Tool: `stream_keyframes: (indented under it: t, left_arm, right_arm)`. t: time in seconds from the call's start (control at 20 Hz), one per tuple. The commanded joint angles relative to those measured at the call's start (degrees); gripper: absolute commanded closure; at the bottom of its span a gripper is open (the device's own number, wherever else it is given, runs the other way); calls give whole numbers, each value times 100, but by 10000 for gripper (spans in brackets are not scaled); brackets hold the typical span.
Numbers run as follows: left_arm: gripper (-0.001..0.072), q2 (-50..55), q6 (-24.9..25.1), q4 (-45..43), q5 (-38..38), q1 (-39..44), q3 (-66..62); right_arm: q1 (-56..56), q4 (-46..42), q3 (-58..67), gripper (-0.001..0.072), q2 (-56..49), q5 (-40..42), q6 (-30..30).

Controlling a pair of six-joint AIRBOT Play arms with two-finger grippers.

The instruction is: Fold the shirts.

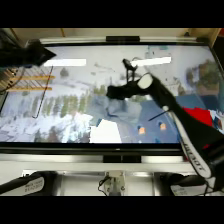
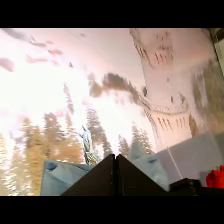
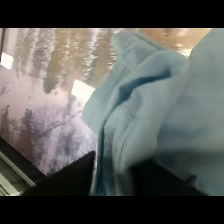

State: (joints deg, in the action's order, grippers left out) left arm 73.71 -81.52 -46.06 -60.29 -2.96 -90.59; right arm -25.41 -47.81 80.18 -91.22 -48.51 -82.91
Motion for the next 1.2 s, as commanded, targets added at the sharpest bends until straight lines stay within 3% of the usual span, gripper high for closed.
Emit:
stream_keyframes:
  t: [0.0, 0.1, 0.2, 0.3, 0.4, 0.5, 0.6, 0.7, 0.8, 1.1, 1.15]
  left_arm:
    - [680, -922, 4, -245, -697, -525, -4]
    - [680, -1132, 2, -485, -988, -507, -4]
    - [680, -1189, 2, -645, -1102, -505, 2]
    - [680, -1169, 4, -669, -1064, -505, 79]
    - [680, -1172, 11, -669, -1073, -503, 236]
    - [680, -1178, 129, -664, -1073, -483, 396]
    - [680, -1176, 131, -667, -1067, -435, 557]
    - [680, -1176, 129, -667, -1069, -350, 678]
    - [680, -1176, 129, -667, -1073, -264, 717]
    - [680, -1178, 61, -656, -1071, -236, 715]
    - [680, -1178, 59, -645, -1071, -236, 715]
  right_arm:
    - [-595, 813, 7, 42, -820, 1145, 57]
    - [-420, 708, 9, 42, -697, 743, 170]
    - [13, 35, 9, 42, -352, -164, 83]
    - [557, -1084, 9, 42, 85, -1123, -278]
    - [1209, -2771, -2, 42, 435, -2227, -791]
    - [1864, -3480, -238, 43, 476, -3040, -1108]
    - [2328, -2470, -931, 42, 470, -2791, -1137]
    - [2367, -1408, -1646, 42, 470, -1871, -890]
    - [2192, -922, -2004, 42, 382, -1099, -811]
    - [1779, 557, -2020, 51, -289, -433, 37]
    - [1781, 737, -2002, 181, -337, -374, 103]
